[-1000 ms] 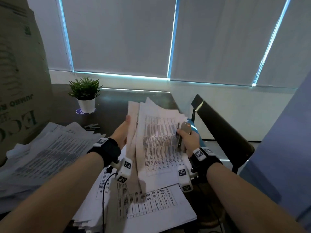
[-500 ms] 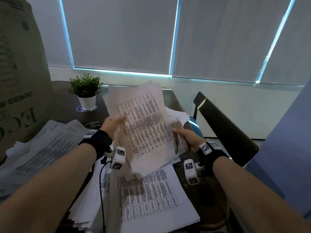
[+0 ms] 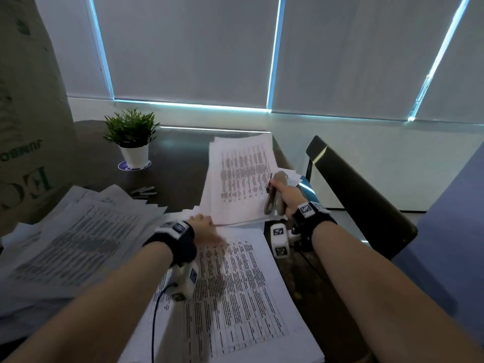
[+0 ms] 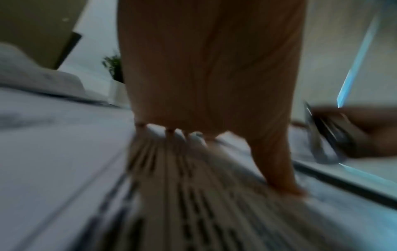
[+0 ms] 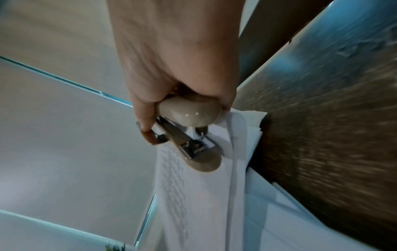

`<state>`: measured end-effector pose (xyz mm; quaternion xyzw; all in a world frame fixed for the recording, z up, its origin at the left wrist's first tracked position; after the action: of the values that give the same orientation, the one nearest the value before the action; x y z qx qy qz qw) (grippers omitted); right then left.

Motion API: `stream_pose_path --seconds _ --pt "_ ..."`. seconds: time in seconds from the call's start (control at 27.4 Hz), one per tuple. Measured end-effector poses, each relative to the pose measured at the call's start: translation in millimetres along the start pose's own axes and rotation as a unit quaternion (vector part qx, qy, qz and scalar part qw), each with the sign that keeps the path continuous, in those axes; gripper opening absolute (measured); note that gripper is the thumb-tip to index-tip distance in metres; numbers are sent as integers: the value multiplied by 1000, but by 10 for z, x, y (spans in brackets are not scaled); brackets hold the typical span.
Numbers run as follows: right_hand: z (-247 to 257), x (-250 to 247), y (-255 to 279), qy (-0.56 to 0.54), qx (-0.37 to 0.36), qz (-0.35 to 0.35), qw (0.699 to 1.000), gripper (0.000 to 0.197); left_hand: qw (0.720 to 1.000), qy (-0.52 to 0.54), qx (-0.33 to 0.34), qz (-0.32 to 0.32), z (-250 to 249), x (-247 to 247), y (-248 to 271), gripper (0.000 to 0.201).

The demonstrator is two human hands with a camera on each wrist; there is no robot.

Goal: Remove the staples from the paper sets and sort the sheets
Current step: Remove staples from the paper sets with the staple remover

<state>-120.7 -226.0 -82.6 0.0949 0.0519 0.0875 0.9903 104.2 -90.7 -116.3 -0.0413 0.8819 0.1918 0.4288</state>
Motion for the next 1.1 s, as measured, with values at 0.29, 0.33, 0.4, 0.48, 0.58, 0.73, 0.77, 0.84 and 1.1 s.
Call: stream_pose_path --seconds 0.29,0.33,0.4,0.48,0.58,0.73,0.77,0.84,1.1 --pt "-123 -58 -654 88 106 -75 988 67 987 -147 -24 53 62 220 21 130" --pt "-200 -95 -767 97 121 -68 986 73 988 -142 -24 50 66 238 20 133" --pt "-292 -135 -865 103 121 -38 987 65 990 -129 -23 45 69 241 22 136" --pt "-290 -63 -681 99 135 18 986 48 991 -124 -26 47 62 226 17 135" --pt "-255 41 -518 98 126 97 982 25 990 -129 -30 55 73 230 -7 135" --pt "-531 -63 -1076 138 96 52 984 97 989 -132 -36 55 66 248 -13 134" --pt "-610 -82 -1291 136 87 23 987 107 989 -135 -37 53 61 251 -16 134" --pt "-565 -94 -1316 97 71 -46 992 97 988 -137 -40 53 65 252 -22 134" --pt "-678 -307 -1605 91 92 -51 990 93 987 -147 -43 50 86 249 -31 133"
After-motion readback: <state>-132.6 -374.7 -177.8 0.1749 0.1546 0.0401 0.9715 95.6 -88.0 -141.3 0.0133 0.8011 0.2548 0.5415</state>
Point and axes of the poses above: each hand's wrist, its own y-axis away from the middle knuckle, its own x-axis out of the palm, z = x × y, the point moved 4 cm from there along -y, towards the middle knuckle, and after that the axes turned 12 degrees about y, right-handed, at the moved point
